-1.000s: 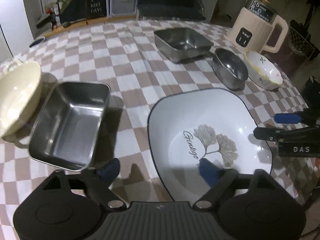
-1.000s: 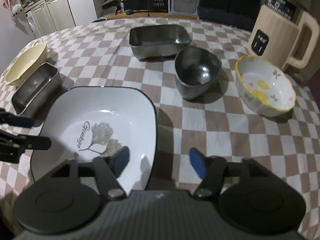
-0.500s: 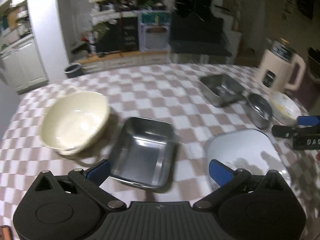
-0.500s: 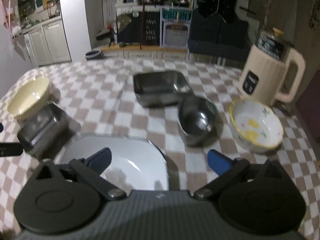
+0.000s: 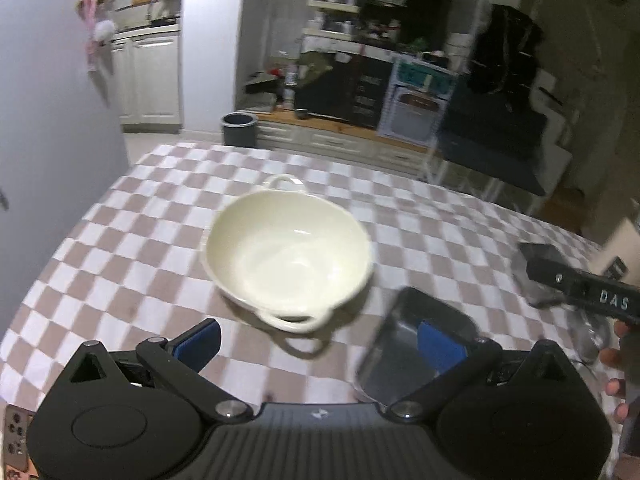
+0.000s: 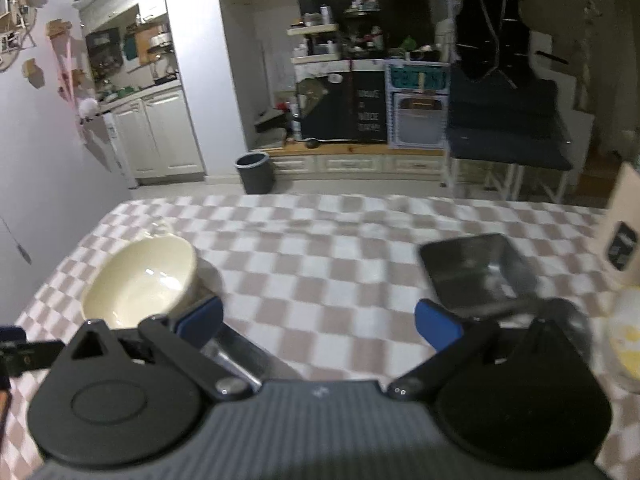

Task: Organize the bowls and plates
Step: 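Move both grippers to the cream two-handled bowl, then close both grippers on the cream bowl rim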

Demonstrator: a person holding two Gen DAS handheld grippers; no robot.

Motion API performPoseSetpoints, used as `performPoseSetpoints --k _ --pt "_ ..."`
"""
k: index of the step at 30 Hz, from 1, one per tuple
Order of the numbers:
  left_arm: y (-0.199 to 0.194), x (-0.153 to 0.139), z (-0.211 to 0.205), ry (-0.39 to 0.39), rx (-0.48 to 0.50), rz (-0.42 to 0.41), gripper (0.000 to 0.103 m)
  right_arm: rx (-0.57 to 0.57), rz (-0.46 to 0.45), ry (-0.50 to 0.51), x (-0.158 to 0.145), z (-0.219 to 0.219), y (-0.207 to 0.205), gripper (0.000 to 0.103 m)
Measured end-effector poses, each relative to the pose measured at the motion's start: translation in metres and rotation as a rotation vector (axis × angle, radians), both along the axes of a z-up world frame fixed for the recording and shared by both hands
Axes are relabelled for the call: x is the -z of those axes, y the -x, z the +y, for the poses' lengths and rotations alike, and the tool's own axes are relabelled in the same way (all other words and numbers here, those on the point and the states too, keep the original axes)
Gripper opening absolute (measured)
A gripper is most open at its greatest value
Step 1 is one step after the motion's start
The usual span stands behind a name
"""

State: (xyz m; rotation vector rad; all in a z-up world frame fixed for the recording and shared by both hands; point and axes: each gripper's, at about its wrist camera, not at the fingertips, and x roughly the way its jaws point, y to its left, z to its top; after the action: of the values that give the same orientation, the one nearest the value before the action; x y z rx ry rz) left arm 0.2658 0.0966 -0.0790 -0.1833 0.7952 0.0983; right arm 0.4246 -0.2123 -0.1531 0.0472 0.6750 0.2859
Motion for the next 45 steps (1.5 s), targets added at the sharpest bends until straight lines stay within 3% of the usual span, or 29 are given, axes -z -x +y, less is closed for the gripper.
performPoseSetpoints --k 5,10,13,19,22,24,29,31,34,39,43,45 --pt "-0.018 0.006 0.027 -0.012 -0.068 -0.005 0.079 0.036 0.043 -0.124 0.009 0.031 -0.033 0.103" --pt "-0.048 0.016 0.060 0.022 -0.165 -0.018 0.056 0.058 0.146 -0.237 0.024 0.053 -0.068 0.103" --pt "-0.064 0.027 0.069 0.029 -0.176 0.006 0.049 0.043 0.167 -0.234 0.032 0.068 -0.082 0.092" --pt "-0.088 0.049 0.077 0.087 -0.229 0.042 0.040 -0.045 0.204 -0.251 0.037 0.089 -0.088 0.065" --pt "-0.088 0.049 0.071 0.057 -0.219 0.050 0.040 -0.074 0.200 -0.226 0.043 0.092 -0.092 0.062" --pt "-0.083 0.047 0.070 0.080 -0.222 0.059 0.040 -0.086 0.213 -0.222 0.047 0.094 -0.097 0.061" --pt "-0.062 0.044 0.069 0.179 -0.225 0.103 0.037 -0.104 0.222 -0.185 0.055 0.099 -0.103 0.048" --pt "-0.054 0.047 0.066 0.217 -0.212 0.134 0.037 -0.117 0.236 -0.200 0.059 0.103 -0.105 0.034" --pt "-0.047 0.053 0.067 0.313 -0.210 0.160 0.037 -0.136 0.247 -0.195 0.060 0.107 -0.107 0.020" --pt "-0.044 0.057 0.066 0.410 -0.242 0.145 0.019 -0.151 0.246 -0.159 0.060 0.111 -0.103 0.016" --pt "-0.045 0.060 0.070 0.462 -0.300 0.143 0.019 -0.169 0.251 -0.146 0.060 0.112 -0.100 0.012" --pt "-0.043 0.064 0.075 0.524 -0.332 0.146 0.019 -0.177 0.259 -0.132 0.060 0.114 -0.099 0.010"
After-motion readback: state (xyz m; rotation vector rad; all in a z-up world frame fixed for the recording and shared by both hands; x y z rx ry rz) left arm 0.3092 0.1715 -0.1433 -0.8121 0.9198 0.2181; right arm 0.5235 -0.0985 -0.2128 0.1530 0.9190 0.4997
